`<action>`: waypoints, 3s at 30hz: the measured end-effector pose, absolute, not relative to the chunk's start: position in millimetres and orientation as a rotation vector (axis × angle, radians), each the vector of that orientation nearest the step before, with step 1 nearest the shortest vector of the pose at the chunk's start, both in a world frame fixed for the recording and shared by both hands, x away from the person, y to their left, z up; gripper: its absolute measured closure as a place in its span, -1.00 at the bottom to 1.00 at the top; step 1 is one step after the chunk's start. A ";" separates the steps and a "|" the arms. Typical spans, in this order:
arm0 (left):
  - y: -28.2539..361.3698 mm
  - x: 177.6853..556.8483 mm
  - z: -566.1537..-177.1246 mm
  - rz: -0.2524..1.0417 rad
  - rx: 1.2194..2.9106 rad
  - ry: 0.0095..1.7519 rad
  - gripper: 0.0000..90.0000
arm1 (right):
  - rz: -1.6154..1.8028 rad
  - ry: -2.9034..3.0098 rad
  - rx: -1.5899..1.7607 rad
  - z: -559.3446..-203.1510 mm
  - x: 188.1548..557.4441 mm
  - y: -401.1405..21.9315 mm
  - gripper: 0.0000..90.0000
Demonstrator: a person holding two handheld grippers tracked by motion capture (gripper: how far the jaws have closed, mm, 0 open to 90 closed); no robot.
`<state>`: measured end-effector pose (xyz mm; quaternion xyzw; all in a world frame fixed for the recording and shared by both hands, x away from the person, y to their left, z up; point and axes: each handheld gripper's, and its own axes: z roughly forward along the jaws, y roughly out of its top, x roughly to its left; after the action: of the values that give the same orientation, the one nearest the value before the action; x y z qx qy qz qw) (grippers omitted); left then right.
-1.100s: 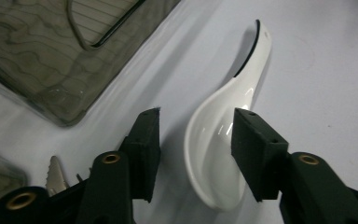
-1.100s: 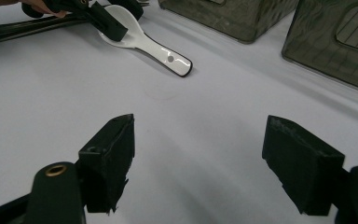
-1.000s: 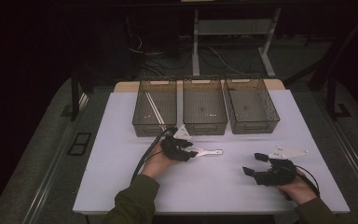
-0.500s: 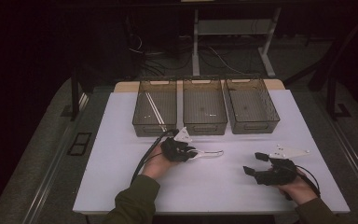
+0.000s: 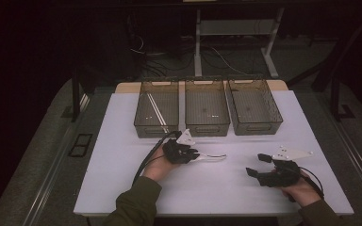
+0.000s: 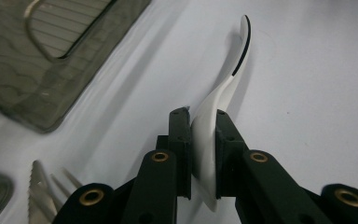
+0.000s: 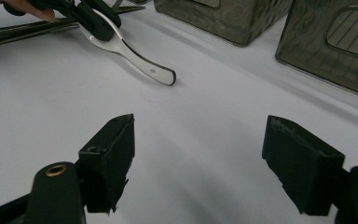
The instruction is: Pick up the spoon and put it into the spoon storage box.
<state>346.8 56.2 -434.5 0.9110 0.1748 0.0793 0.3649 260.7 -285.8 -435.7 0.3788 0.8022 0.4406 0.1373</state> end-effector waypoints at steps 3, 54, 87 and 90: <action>56.9 346.0 -429.9 0.210 2.331 0.457 0.78 | 1.274 2.320 1.091 -435.4 260.5 -285.5 -0.44; 38.7 442.7 -362.4 0.379 2.292 0.451 0.77 | 1.282 2.306 1.106 -434.9 261.7 -286.6 -0.68; 48.2 429.6 -347.5 0.250 2.175 0.507 0.01 | 1.278 2.265 1.160 -434.3 263.8 -291.7 -0.67; 51.6 422.9 -341.5 0.230 2.157 0.503 -0.06 | 1.272 2.271 1.149 -434.6 263.7 -291.7 -0.67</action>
<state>422.9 51.6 -341.5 0.8691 0.2027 0.0927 0.4416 263.7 -291.7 -434.6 0.3995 0.7893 0.4423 0.1476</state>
